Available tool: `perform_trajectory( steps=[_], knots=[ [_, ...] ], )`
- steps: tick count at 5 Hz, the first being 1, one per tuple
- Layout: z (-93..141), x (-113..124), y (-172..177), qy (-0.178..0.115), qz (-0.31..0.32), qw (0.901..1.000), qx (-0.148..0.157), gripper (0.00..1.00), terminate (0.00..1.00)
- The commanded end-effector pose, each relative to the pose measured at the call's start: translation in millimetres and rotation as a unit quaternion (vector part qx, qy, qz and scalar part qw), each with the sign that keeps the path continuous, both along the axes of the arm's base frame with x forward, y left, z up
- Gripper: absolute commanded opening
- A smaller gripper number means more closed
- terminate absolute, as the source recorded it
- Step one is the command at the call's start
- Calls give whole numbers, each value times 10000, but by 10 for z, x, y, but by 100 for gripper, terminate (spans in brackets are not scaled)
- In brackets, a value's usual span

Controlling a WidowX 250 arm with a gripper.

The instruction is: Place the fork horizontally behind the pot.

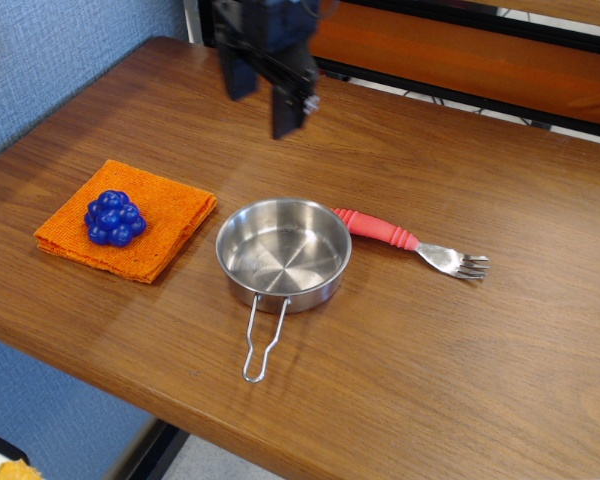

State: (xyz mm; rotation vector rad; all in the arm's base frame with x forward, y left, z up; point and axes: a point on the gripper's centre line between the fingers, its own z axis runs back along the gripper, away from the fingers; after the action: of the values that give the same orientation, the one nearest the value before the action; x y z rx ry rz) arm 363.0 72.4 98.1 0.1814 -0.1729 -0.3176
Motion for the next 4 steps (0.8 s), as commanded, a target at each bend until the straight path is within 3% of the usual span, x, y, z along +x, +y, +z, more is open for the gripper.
perform_trajectory(
  steps=[1, 3, 4],
  knots=[
    [42, -200, 505, -197, 2369, 9712, 178, 100, 0],
    [19, -250, 816, -119, 4406, 8974, 219, 100, 0],
    [19, -250, 816, -119, 4406, 8974, 219, 100, 0]
  ],
)
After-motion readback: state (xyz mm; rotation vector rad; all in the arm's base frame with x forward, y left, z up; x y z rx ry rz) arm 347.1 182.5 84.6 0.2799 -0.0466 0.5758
